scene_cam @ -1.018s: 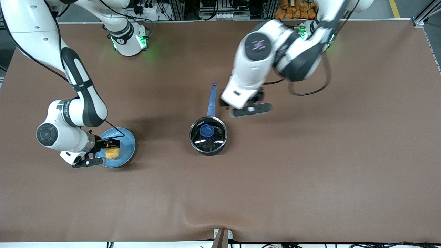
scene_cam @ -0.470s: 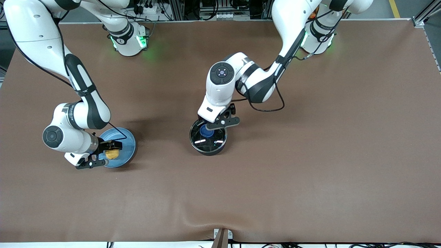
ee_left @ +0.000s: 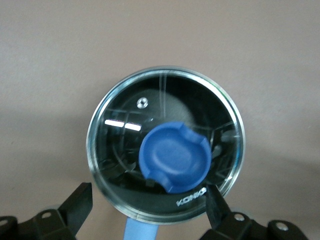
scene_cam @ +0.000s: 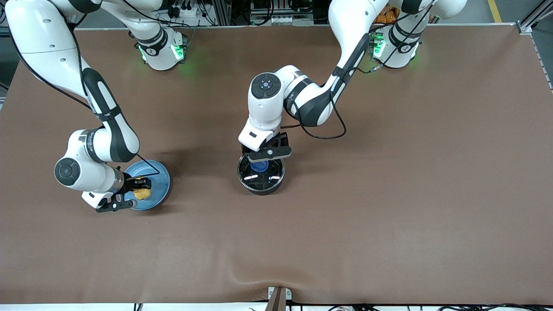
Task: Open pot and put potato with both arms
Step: 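Grasp the blue lid knob with the left gripper and lift the potato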
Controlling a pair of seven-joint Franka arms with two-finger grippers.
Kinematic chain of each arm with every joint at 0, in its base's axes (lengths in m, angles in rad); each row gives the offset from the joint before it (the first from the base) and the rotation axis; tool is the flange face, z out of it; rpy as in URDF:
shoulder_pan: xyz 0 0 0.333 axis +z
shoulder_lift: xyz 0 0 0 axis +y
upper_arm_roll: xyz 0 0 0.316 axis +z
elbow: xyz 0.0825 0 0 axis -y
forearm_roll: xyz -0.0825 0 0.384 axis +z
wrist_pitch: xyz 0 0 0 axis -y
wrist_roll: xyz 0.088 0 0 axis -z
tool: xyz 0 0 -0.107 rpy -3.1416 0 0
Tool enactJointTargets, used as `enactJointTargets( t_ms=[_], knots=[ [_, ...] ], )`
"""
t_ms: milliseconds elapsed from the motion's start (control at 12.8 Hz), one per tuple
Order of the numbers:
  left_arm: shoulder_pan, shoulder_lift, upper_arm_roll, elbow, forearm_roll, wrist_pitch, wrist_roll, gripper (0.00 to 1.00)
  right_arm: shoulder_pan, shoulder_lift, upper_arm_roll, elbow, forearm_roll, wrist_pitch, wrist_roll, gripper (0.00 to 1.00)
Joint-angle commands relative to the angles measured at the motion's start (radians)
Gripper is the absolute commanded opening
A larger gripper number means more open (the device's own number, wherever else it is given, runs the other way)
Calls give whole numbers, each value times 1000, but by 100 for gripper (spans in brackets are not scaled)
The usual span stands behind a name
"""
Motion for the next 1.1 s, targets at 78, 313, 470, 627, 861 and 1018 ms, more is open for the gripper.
enactJointTargets(
  t_ms=[78,313,470,627,861,1018],
  knots=[
    [-8,54,33,43,26,52,-26,100,-4,-7,9,2,-15,-4,-7,16],
    [-9,69,39,45,24,73,-26,100,-4,-17,12,10,-13,-22,-4,15],
    [-17,71,39,46,26,74,-26,100,-4,-29,13,13,-12,-28,-2,15],
    [-21,83,41,62,26,75,-29,100,-4,-40,15,16,-9,-47,-1,15],
    [-21,83,41,66,26,77,-35,100,-4,-45,17,16,-4,-48,-1,15],
    [-23,84,41,66,26,78,-38,100,-4,-51,17,16,-1,-63,-1,15]
  ],
)
